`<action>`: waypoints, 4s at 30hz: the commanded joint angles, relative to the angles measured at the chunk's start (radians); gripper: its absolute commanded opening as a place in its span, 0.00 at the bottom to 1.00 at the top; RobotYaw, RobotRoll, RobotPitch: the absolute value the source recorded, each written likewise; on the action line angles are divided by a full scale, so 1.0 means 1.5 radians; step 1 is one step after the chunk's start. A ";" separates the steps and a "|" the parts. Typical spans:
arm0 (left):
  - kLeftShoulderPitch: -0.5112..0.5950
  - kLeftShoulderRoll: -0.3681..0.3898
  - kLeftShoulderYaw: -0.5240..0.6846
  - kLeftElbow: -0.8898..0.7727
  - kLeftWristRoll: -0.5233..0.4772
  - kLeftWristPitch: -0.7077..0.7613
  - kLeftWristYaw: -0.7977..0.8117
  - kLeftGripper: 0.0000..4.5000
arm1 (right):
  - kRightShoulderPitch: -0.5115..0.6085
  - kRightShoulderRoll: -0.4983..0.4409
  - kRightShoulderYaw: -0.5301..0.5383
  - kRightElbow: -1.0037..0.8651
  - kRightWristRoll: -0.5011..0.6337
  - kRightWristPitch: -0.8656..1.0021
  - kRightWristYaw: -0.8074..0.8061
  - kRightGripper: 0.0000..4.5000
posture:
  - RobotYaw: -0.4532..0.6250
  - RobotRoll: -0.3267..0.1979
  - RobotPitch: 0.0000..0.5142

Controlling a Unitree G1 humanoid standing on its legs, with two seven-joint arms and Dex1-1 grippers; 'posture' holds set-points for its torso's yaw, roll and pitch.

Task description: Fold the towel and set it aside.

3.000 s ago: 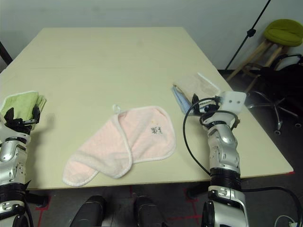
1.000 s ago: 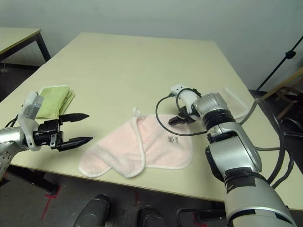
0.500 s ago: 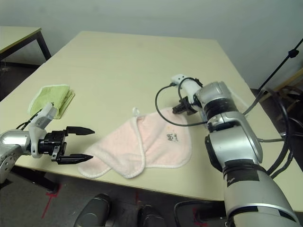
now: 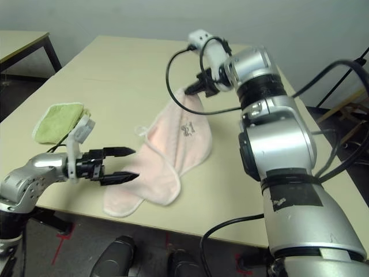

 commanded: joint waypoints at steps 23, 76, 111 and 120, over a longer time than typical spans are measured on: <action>-0.221 -0.148 -0.205 0.226 0.184 0.080 0.087 1.00 | 0.011 -0.026 -0.020 0.105 -0.084 -0.150 -0.163 0.00 | 0.65 0.62 0.19; -0.252 0.122 -0.062 0.167 0.120 0.169 -0.142 0.01 | 0.154 -0.124 0.032 -0.002 -0.085 -0.146 0.202 0.00 | 0.66 0.62 0.18; -0.096 0.157 0.051 0.461 0.263 -0.465 -0.250 0.01 | 0.625 -0.234 -0.190 -0.459 0.212 -0.077 0.246 0.00 | 0.61 0.62 0.19; -0.032 0.223 0.039 0.372 0.223 -0.336 -0.358 0.01 | 0.767 -0.301 -0.172 -0.602 0.284 -0.011 0.300 0.00 | 0.61 0.62 0.20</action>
